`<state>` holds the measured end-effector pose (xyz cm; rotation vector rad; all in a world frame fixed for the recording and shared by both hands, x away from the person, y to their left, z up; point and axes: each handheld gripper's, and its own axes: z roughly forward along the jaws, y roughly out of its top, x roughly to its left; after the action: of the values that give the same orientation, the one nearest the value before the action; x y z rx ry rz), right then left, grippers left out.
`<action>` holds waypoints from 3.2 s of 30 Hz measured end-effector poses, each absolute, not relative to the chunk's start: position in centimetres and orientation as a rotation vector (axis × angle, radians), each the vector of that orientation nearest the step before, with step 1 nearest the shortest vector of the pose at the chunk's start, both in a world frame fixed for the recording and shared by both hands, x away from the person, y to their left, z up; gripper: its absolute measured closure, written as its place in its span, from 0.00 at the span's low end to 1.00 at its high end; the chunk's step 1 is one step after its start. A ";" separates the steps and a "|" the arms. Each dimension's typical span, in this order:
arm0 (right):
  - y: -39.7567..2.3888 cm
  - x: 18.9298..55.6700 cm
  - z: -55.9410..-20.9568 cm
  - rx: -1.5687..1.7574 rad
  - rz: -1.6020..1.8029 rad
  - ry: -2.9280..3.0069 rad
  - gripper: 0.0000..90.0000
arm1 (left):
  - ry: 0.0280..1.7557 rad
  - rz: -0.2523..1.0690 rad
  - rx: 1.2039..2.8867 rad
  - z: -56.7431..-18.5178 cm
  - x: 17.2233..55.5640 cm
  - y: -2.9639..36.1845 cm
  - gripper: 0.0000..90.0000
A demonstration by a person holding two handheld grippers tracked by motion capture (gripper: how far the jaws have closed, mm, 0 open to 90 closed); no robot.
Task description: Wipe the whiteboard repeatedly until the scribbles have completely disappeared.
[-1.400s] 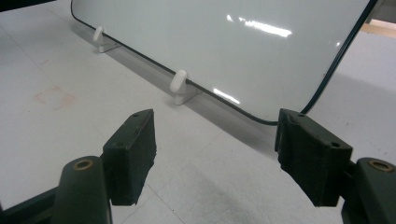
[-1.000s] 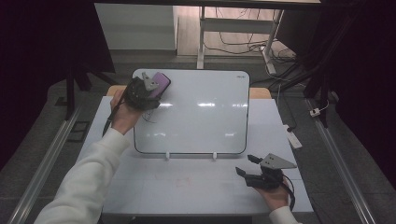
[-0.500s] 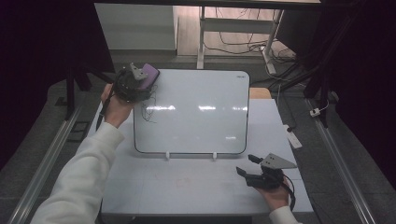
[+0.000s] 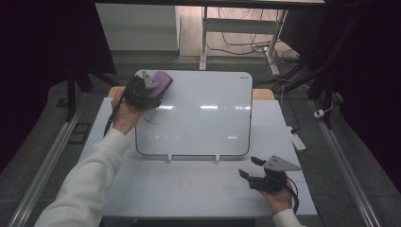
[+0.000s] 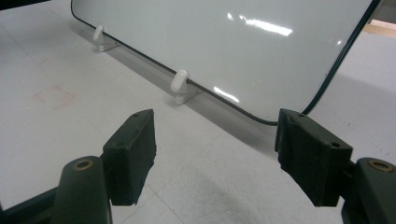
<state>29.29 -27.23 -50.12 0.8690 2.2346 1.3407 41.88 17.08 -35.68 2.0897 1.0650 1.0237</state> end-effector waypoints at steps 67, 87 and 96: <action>-27.1 29.2 -50.1 0.859 1.336 2.236 0.32 | 0.934 0.877 2.107 -41.2 37.8 16.5 0.46; -27.3 29.2 -50.0 0.860 1.339 2.226 0.32 | 1.042 1.024 2.043 -36.9 41.3 18.2 0.46; -27.1 29.1 -50.0 0.853 1.339 2.229 0.32 | 0.982 1.020 2.101 -40.4 38.4 17.3 0.46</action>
<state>29.14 -27.12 -49.97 0.8530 2.2288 1.3394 38.41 17.34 -40.44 2.1009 0.9818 1.0201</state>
